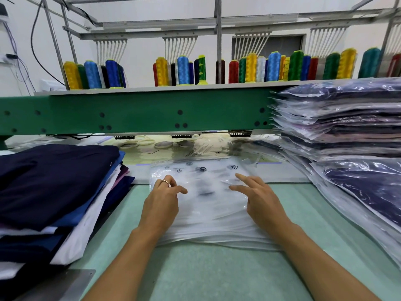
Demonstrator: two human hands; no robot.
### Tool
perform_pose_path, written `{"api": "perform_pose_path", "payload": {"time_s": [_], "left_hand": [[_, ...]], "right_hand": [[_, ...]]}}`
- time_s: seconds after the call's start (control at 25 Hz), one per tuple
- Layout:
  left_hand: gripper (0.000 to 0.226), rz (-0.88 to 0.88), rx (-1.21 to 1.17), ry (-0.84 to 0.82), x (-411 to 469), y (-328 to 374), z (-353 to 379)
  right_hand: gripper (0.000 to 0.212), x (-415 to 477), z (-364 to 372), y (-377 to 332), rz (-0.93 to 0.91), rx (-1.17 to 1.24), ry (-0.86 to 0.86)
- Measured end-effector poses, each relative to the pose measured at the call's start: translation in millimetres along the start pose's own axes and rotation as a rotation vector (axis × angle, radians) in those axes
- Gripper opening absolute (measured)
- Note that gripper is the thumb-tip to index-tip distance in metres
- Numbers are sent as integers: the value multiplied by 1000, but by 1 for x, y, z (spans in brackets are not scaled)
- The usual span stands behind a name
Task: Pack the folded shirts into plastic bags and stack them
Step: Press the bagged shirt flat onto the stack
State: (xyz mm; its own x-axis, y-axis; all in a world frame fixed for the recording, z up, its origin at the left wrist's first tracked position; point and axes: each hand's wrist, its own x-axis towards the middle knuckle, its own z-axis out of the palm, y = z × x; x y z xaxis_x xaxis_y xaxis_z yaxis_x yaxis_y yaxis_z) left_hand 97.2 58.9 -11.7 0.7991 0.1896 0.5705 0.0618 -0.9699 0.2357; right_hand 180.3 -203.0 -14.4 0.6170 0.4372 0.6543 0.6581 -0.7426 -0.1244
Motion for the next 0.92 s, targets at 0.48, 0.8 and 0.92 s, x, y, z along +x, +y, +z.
{"api": "perform_pose_path", "payload": {"time_s": [0.48, 0.8, 0.92], "left_hand": [[86, 25, -74, -47, -3, 6, -7], [38, -76, -97, -163, -5, -1, 3], [24, -29, -60, -296, -9, 4, 9]], "right_hand": [[60, 3, -6, -3, 90, 120, 206], [42, -5, -2, 8, 189, 17, -70], [31, -6, 3, 12, 230, -79, -314]]}}
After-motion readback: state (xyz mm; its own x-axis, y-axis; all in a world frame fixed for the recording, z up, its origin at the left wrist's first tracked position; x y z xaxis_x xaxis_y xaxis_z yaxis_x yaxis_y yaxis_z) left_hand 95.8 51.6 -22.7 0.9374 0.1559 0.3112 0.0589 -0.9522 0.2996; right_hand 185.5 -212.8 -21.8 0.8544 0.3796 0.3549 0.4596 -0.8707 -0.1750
